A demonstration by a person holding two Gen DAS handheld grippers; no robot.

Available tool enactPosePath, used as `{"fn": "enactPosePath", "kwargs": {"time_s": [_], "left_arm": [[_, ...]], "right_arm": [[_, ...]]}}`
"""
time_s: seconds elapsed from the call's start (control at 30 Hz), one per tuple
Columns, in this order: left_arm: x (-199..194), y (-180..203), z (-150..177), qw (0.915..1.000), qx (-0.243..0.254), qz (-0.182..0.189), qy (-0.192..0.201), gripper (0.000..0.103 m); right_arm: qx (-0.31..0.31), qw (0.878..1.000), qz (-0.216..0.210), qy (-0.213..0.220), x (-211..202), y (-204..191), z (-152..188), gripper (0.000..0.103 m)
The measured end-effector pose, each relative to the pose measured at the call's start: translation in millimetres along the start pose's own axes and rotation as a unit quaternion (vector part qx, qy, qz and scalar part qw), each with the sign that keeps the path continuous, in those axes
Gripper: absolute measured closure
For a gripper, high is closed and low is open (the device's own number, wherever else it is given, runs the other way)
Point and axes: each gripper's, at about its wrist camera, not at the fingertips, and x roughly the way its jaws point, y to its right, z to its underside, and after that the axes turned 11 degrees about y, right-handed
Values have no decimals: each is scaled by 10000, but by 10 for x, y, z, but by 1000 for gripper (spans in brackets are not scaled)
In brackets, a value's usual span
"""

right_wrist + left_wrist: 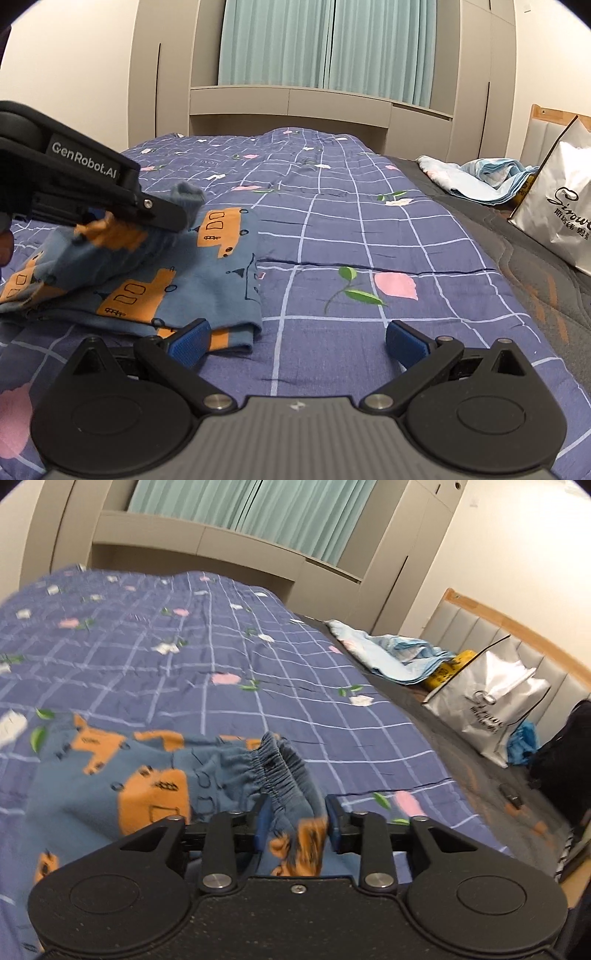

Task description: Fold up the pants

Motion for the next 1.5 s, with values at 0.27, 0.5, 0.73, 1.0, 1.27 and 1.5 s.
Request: {"fn": "enactPosePath", "kwargs": {"time_s": [0.27,0.5,0.73,1.0,1.27,1.5], "left_arm": [[-334,-57,-35,9986,-307,240,359,24],[-732,-314,-34,9950,-284,-626,729,4],[-832,-826,51,9814,-676,-1724,512,1],[-744,-1049,262,9787,-862,-1865,-16,1],[-797,-1021,343,9832,-562,-1735,-72,1],[-836,-997,406,9843,-469,-1703,-7,1]], "right_arm": [[5,10000,-1,-51,18,-7,11,0],[30,10000,16,43,-13,11,2,0],[660,9977,18,141,-89,77,-227,0],[507,9981,-341,-89,260,-317,-539,0],[324,9981,-2,-528,378,-493,-417,0],[477,9979,68,-428,217,-439,-249,0]]}}
